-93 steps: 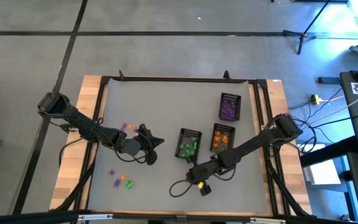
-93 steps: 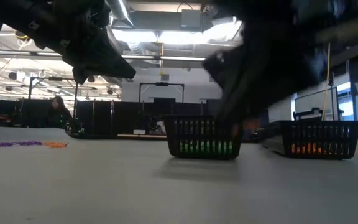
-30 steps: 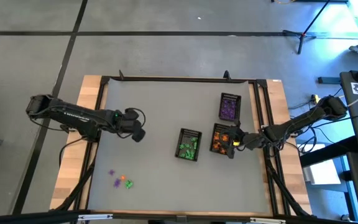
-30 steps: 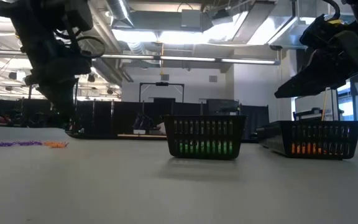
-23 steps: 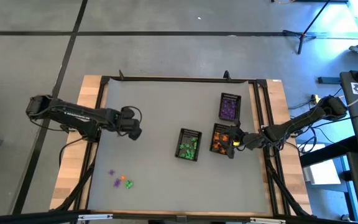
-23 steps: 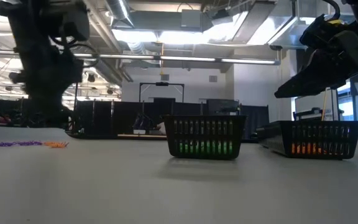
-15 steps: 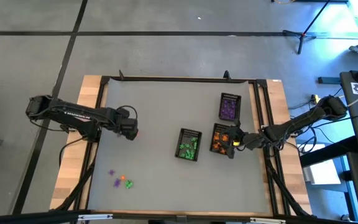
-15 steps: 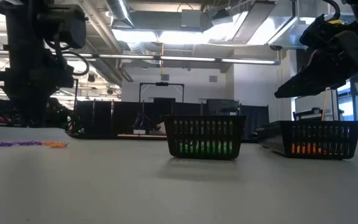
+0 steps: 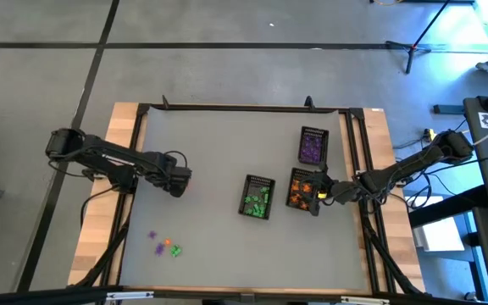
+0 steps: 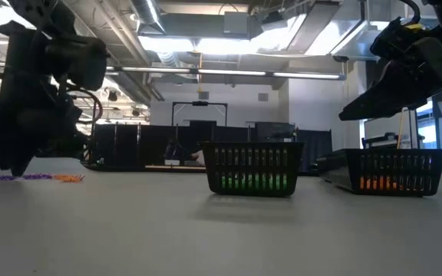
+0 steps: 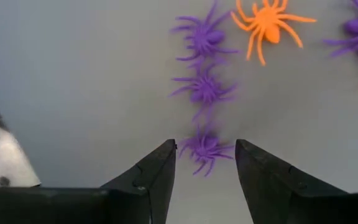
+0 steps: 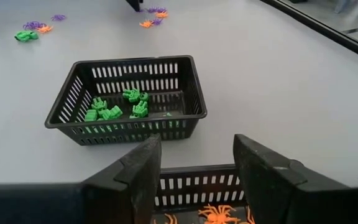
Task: Sort Halloween decoration
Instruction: Put the purple spider toy into the top bin
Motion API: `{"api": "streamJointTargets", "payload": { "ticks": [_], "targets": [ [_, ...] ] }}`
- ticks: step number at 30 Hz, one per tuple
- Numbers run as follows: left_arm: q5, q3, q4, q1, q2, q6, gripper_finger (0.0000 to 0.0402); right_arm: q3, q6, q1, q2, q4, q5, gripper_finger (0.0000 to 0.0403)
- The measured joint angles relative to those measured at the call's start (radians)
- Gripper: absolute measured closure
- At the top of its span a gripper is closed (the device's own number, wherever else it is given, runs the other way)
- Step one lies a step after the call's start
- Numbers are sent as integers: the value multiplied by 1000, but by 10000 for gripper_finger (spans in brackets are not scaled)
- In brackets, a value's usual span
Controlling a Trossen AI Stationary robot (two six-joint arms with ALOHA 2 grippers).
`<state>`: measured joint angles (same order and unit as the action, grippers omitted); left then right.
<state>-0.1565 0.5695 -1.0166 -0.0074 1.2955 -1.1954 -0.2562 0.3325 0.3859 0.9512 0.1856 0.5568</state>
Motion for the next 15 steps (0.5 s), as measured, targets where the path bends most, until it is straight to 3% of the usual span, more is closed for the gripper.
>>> {"api": "streamJointTargets", "payload": {
  "ticks": [10, 15],
  "targets": [
    [37, -26, 50, -9, 65, -62, 243, 0, 0, 0, 0, 0, 0, 205],
    [46, -24, 53, -9, 67, -61, 270, 0, 0, 0, 0, 0, 0, 205]
  ]
}}
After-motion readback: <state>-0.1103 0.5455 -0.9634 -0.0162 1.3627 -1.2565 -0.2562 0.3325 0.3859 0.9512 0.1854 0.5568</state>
